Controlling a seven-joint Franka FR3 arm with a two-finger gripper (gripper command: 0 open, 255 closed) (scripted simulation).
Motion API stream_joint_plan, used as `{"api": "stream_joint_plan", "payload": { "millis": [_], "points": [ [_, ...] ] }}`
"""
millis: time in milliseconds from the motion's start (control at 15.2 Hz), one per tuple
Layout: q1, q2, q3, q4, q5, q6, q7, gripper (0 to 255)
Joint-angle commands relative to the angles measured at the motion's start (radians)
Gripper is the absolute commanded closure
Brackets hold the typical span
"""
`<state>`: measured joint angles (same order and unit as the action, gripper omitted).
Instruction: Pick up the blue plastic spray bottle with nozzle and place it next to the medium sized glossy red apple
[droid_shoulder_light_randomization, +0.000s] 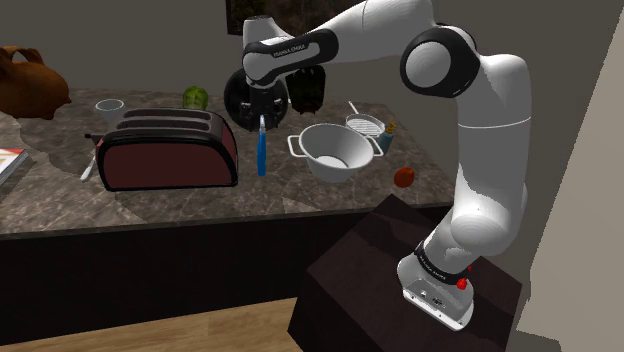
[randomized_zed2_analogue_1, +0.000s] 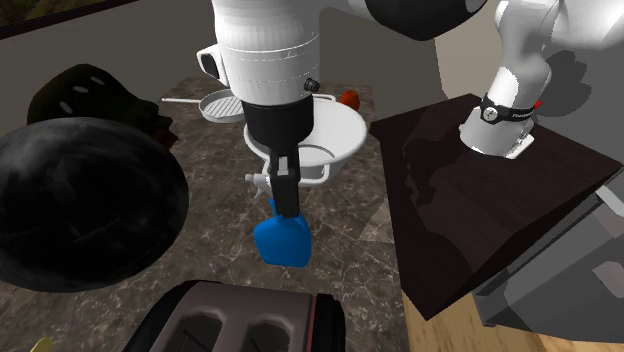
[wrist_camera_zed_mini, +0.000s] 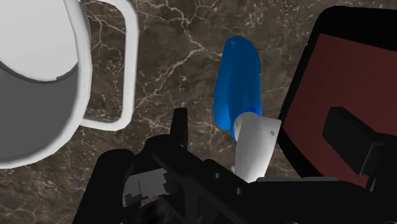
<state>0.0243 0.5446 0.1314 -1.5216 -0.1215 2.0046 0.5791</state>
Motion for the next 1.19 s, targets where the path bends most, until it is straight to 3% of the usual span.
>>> {"api": "stream_joint_plan", "payload": {
  "millis": [0,66,660,1122],
  "points": [
    [0.000,0.000,0.000,0.000,0.000,0.000,0.000,0],
    [0.000,0.000,0.000,0.000,0.000,0.000,0.000,255],
    [0.000,0.000,0.000,0.000,0.000,0.000,0.000,255],
    [0.000,-0.032,0.003,0.046,0.006,-0.077,-0.007,255]
  ]
}}
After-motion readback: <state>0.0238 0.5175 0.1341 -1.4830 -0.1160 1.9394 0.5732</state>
